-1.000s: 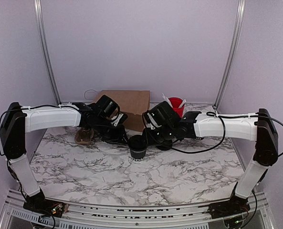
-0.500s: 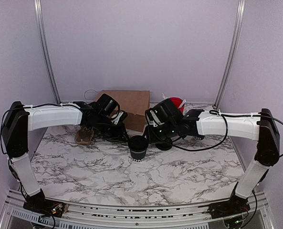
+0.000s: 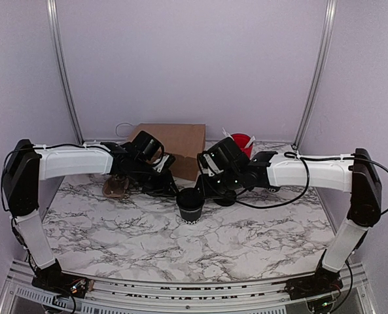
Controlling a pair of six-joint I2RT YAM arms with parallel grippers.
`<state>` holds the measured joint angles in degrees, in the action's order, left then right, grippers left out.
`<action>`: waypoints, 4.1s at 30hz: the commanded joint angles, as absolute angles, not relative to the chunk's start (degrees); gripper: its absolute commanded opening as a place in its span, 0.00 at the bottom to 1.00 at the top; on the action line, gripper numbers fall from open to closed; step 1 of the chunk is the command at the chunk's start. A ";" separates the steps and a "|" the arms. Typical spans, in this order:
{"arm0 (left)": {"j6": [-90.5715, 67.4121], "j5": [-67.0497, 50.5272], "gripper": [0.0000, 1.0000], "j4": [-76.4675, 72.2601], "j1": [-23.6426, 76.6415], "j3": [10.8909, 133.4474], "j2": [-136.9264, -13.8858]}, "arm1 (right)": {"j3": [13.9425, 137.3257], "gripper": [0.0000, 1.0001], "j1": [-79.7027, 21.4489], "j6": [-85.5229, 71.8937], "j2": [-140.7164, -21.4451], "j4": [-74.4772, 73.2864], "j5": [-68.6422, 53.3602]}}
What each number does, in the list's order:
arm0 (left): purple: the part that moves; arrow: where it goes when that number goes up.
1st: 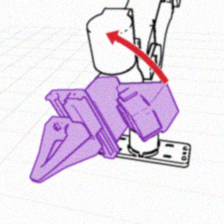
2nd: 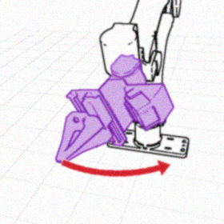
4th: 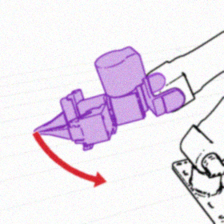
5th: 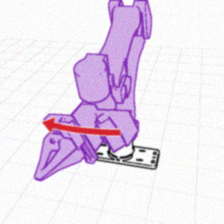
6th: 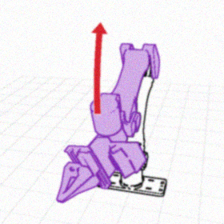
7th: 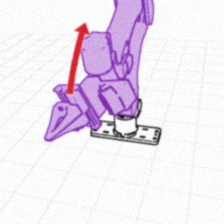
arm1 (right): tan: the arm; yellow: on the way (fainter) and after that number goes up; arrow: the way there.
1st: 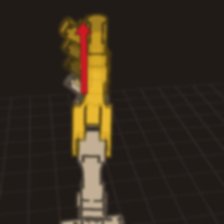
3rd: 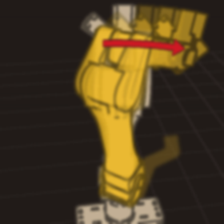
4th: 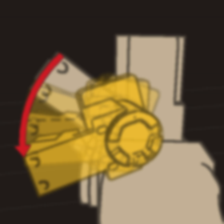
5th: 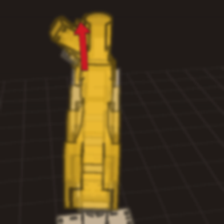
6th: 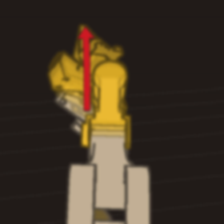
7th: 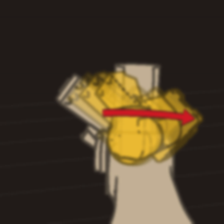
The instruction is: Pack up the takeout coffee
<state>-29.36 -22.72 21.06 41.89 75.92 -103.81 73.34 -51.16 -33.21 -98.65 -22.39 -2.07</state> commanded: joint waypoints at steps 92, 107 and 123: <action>-29.64 -13.94 0.08 24.61 46.87 61.53 -107.26 | 60.77 0.28 -54.07 -32.87 -99.16 -16.92 1.93; -29.82 -12.14 0.04 23.47 47.63 59.44 -110.36 | 60.38 0.28 -54.10 -32.87 -99.85 -16.30 1.15; -27.67 -10.97 0.06 29.97 47.58 75.99 -105.33 | 67.80 0.29 -53.88 -33.00 -97.56 -20.77 3.87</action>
